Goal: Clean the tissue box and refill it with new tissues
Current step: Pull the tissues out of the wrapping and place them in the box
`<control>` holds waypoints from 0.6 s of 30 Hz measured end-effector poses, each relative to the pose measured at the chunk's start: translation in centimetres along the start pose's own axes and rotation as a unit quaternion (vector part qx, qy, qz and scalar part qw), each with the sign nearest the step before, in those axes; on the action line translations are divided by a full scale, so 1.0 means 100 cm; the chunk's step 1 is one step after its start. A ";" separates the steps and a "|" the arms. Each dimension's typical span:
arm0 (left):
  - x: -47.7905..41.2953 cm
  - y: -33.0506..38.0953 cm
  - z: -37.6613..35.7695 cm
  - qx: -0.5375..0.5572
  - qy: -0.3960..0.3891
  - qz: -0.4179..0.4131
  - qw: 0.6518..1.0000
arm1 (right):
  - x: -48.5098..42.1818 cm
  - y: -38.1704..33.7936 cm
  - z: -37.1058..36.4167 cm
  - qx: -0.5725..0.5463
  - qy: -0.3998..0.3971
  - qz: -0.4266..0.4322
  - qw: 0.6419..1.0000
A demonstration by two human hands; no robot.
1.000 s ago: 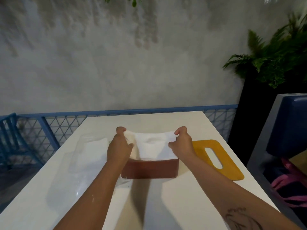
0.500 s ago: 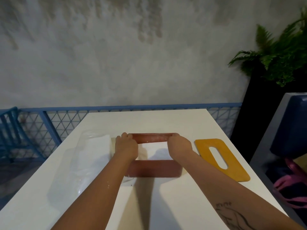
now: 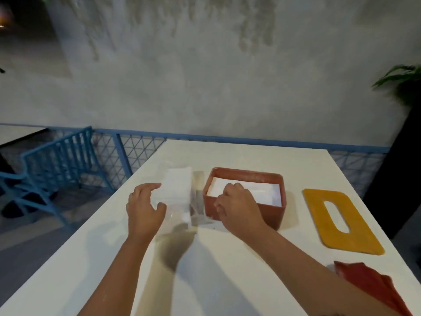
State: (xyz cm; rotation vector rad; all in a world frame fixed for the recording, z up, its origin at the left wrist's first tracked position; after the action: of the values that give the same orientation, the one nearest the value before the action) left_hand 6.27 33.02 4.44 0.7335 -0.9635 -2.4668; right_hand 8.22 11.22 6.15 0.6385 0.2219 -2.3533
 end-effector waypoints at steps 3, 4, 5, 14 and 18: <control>0.010 -0.036 0.001 -0.018 -0.039 0.018 0.999 | -0.001 -0.032 -0.030 0.018 -0.037 0.059 0.997; 0.011 -0.045 0.001 -0.032 -0.057 0.019 0.998 | -0.001 -0.043 -0.041 0.014 -0.050 0.076 0.996; 0.011 -0.050 -0.002 -0.047 -0.073 0.015 0.996 | 0.000 -0.052 -0.050 0.015 -0.062 0.089 0.994; -0.021 -0.046 -0.012 -0.135 -0.085 -0.100 0.982 | -0.021 -0.096 -0.099 -0.003 -0.101 0.110 0.989; -0.032 -0.043 -0.011 -0.050 -0.075 -0.113 0.990 | -0.035 -0.096 -0.110 0.025 -0.095 0.099 0.990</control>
State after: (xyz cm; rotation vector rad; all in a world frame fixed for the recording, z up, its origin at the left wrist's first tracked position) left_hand 8.75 37.05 1.73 0.6631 -0.8396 -2.7791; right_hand 8.45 23.96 -1.71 0.4356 0.0134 -2.2158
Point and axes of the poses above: each hand's wrist, its own x-axis away from the middle knuckle, its own z-axis out of the back of the hand, y = z × x, the point moved 5 cm from there along -x, towards the middle knuckle, and after that the axes turned 10 degrees about z, right-handed, at the moved point
